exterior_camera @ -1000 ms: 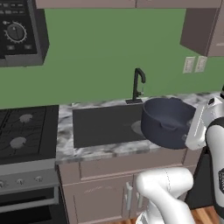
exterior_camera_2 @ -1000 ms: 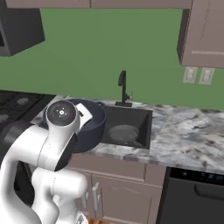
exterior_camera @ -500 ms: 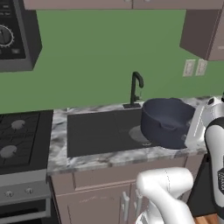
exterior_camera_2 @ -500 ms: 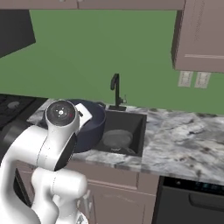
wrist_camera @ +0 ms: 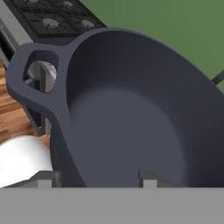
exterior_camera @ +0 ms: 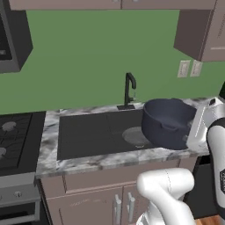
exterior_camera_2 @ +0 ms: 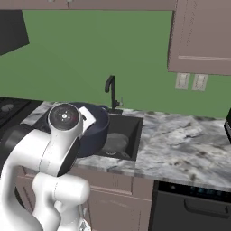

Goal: Move the pot and pan from the stove into the sink.

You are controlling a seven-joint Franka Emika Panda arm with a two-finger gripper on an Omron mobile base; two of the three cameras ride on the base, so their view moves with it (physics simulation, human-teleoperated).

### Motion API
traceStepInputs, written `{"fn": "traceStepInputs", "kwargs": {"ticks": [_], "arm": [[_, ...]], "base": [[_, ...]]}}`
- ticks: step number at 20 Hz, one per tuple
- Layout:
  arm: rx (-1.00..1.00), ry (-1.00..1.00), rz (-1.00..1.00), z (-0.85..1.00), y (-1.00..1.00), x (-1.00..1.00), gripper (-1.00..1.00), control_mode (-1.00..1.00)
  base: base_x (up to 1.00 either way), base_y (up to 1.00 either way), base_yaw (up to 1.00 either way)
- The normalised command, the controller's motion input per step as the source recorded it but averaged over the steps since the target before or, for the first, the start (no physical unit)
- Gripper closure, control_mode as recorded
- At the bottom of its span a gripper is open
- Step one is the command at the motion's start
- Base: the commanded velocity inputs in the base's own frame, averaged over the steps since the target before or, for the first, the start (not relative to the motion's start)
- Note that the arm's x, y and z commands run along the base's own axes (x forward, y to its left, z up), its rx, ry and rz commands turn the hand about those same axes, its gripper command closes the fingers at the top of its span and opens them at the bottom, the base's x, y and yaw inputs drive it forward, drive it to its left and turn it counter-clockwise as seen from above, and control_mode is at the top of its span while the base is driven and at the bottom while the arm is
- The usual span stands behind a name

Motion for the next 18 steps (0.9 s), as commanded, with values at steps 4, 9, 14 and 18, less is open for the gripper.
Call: {"fn": "traceStepInputs", "kwargs": {"ticks": [4, 9, 14, 18], "arm": [[0.00, 0.00, 0.00, -0.05, -0.06, 0.36, 1.00, -1.00], [0.00, 0.00, 0.00, -0.10, -0.14, 0.69, 1.00, -1.00], [0.00, 0.00, 0.00, -0.15, -0.12, 0.59, 1.00, -1.00], [0.00, 0.00, 0.00, -0.18, -0.03, 0.43, 1.00, -1.00]], "base": [[0.00, 0.00, 0.00], [0.00, 0.00, 0.00], [0.00, 0.00, 0.00], [0.00, 0.00, 0.00]]}}
